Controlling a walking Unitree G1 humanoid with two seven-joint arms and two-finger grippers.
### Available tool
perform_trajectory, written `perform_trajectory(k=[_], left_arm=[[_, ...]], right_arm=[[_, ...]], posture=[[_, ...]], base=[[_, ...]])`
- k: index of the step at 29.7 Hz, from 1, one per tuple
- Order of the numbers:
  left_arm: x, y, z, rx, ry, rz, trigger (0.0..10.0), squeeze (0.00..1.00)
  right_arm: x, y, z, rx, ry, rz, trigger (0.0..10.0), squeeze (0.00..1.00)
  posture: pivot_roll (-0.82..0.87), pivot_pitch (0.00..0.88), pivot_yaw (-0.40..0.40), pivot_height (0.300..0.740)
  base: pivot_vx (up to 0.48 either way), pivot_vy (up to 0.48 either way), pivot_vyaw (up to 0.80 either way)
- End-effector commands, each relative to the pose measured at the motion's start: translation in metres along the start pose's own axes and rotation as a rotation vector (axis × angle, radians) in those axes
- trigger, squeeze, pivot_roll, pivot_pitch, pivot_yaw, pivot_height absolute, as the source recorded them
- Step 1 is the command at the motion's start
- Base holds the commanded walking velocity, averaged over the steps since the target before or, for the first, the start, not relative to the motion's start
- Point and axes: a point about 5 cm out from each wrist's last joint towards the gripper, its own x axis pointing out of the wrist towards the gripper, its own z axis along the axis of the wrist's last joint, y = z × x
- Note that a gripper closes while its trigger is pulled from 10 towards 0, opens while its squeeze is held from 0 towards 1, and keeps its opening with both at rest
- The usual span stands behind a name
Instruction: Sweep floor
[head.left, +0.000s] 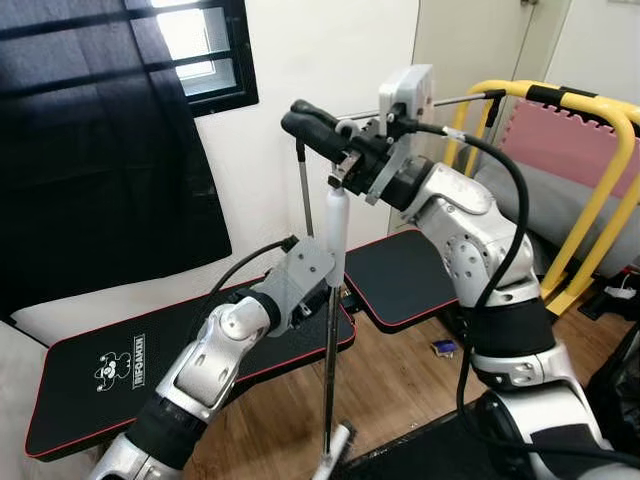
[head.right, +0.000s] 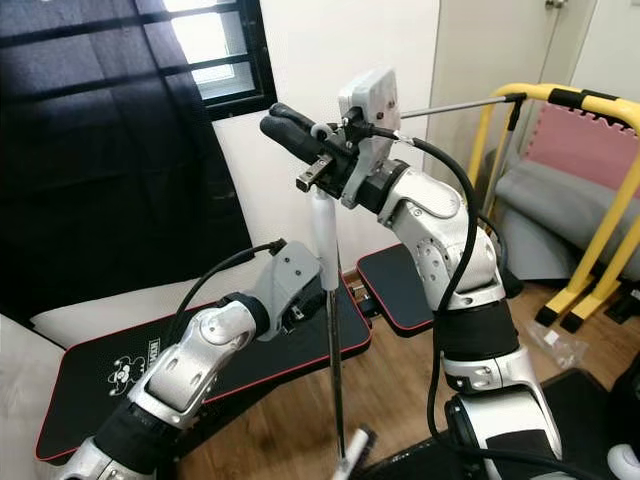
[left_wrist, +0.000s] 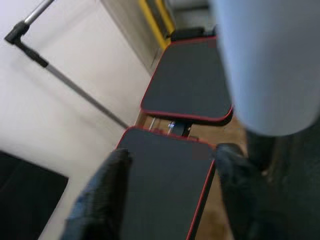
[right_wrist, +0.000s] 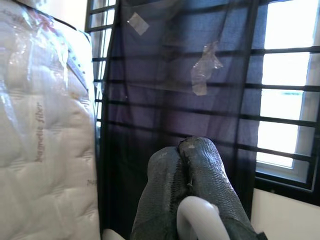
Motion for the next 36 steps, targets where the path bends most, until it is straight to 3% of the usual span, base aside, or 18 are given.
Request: perform_trajectory(k=[1, 5, 8, 11, 18, 23, 25, 27, 28, 29, 30, 31, 34, 35, 36], left_arm=[[0.002, -0.002, -0.004, 0.01, 0.033, -0.003, 10.0, 1.0], [0.006, -0.002, -0.005, 0.005, 0.049, 0.014, 10.0, 1.0], [0.013, -0.001, -0.005, -0.077, 0.062, 0.094, 10.0, 1.0], [0.015, -0.001, -0.005, -0.105, 0.07, 0.127, 10.0, 1.0], [0.018, 0.001, -0.004, -0.115, 0.058, 0.167, 10.0, 1.0], [0.024, 0.0, 0.005, -0.134, -0.012, 0.15, 10.0, 1.0], [0.022, -0.008, 0.024, -0.125, -0.145, 0.059, 10.0, 1.0], [0.022, -0.008, 0.024, -0.125, -0.145, 0.059, 10.0, 1.0], [0.02, -0.014, 0.032, -0.118, -0.208, 0.005, 10.0, 1.0], [0.016, -0.02, 0.039, -0.106, -0.261, -0.062, 10.0, 0.45], [0.016, -0.02, 0.039, -0.106, -0.261, -0.062, 10.0, 0.45], [0.011, -0.027, 0.042, -0.094, -0.293, -0.123, 10.0, 0.33], [0.011, -0.027, 0.042, -0.094, -0.293, -0.123, 10.0, 0.33], [0.007, -0.032, 0.042, -0.082, -0.307, -0.172, 10.0, 0.18], [0.007, -0.032, 0.042, -0.082, -0.307, -0.172, 10.0, 0.18]], right_arm=[[0.005, 0.004, 0.018, -0.022, -0.061, 0.037, 0.0, 0.0], [0.006, 0.005, 0.024, -0.015, -0.083, 0.052, 0.0, 0.0], [0.007, 0.006, 0.039, 0.014, -0.13, 0.089, 0.0, 0.0], [0.007, 0.003, 0.046, 0.02, -0.149, 0.095, 0.0, 0.0], [0.006, -0.001, 0.054, 0.021, -0.167, 0.086, 0.0, 0.0], [0.006, -0.004, 0.061, 0.017, -0.176, 0.08, 0.0, 0.0], [0.006, -0.005, 0.062, 0.013, -0.175, 0.076, 0.0, 0.0], [0.006, -0.005, 0.062, 0.013, -0.175, 0.076, 0.0, 0.0], [0.006, -0.006, 0.062, 0.012, -0.175, 0.071, 0.0, 0.0], [0.005, -0.007, 0.062, 0.014, -0.174, 0.067, 0.0, 0.0], [0.005, -0.007, 0.062, 0.014, -0.174, 0.067, 0.0, 0.0], [0.005, -0.008, 0.062, 0.013, -0.172, 0.063, 0.0, 0.0], [0.005, -0.008, 0.062, 0.013, -0.172, 0.063, 0.0, 0.0], [0.005, -0.009, 0.062, 0.014, -0.171, 0.061, 0.0, 0.0], [0.005, -0.009, 0.062, 0.014, -0.171, 0.061, 0.0, 0.0]], posture=[[-0.07, 0.0, 0.023, 0.74], [-0.07, 0.0, 0.023, 0.74], [-0.07, 0.0, 0.022, 0.74], [-0.07, 0.0, 0.022, 0.74], [-0.07, 0.0, 0.025, 0.74], [-0.08, 0.0, 0.032, 0.74], [-0.08, 0.0, 0.033, 0.74], [-0.08, 0.0, 0.033, 0.74], [-0.08, 0.0, 0.032, 0.74], [-0.08, 0.0, 0.032, 0.74], [-0.08, 0.0, 0.032, 0.74], [-0.08, 0.0, 0.03, 0.74], [-0.08, 0.0, 0.03, 0.74], [-0.08, 0.0, 0.029, 0.74], [-0.08, 0.0, 0.029, 0.74]], base=[[0.0, 0.0, 0.0], [0.0, 0.0, 0.0], [0.0, 0.0, 0.0], [0.0, 0.0, 0.0], [0.0, 0.0, 0.0], [0.0, 0.0, 0.0], [0.0, 0.0, 0.0], [0.0, 0.0, 0.0], [0.0, 0.0, 0.0], [0.0, 0.0, 0.0], [0.0, 0.0, 0.0], [0.0, 0.0, 0.0], [0.0, 0.0, 0.0], [0.0, 0.0, 0.0], [0.0, 0.0, 0.0]])
